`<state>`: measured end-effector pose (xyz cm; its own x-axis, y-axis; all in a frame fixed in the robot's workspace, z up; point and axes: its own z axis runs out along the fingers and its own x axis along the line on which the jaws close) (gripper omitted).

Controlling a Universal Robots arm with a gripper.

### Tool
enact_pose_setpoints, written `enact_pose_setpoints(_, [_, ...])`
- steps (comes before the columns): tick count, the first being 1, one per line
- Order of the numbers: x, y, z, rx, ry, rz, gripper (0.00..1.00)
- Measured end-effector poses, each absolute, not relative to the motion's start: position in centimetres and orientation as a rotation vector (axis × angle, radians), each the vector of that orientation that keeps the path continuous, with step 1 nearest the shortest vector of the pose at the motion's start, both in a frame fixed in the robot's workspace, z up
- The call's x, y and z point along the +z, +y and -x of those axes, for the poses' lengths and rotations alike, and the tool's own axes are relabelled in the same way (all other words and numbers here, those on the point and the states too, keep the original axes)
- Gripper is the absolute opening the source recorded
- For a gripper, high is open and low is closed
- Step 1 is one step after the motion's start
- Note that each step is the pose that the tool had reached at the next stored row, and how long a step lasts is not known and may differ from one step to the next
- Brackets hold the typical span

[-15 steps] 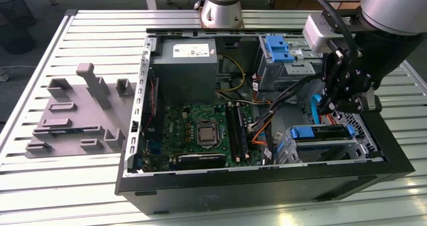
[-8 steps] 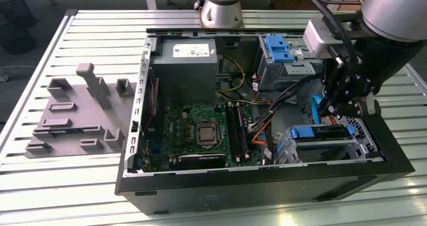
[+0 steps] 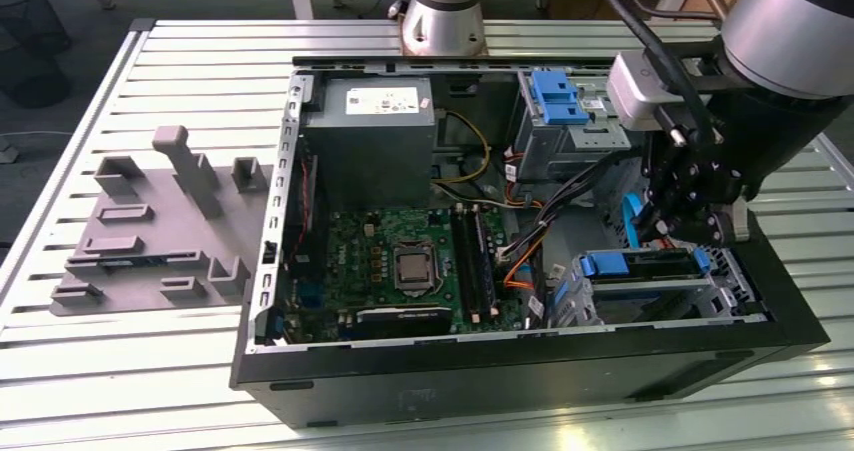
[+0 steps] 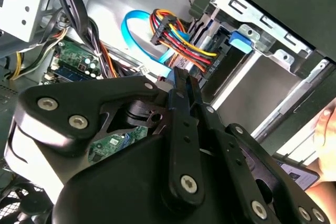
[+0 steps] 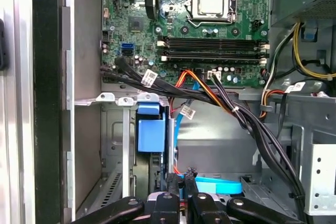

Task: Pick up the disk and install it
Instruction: 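Insert the second disk wire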

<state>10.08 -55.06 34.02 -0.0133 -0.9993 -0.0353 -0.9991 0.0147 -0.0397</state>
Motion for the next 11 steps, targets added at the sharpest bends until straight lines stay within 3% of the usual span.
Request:
enact_pose_setpoints(8, [33.82,-55.91,-10.08,-0.001,2.197,2.167,0.16])
enact_pose_setpoints(11, [33.78,-56.08,-10.08,0.040,2.179,2.147,0.16])
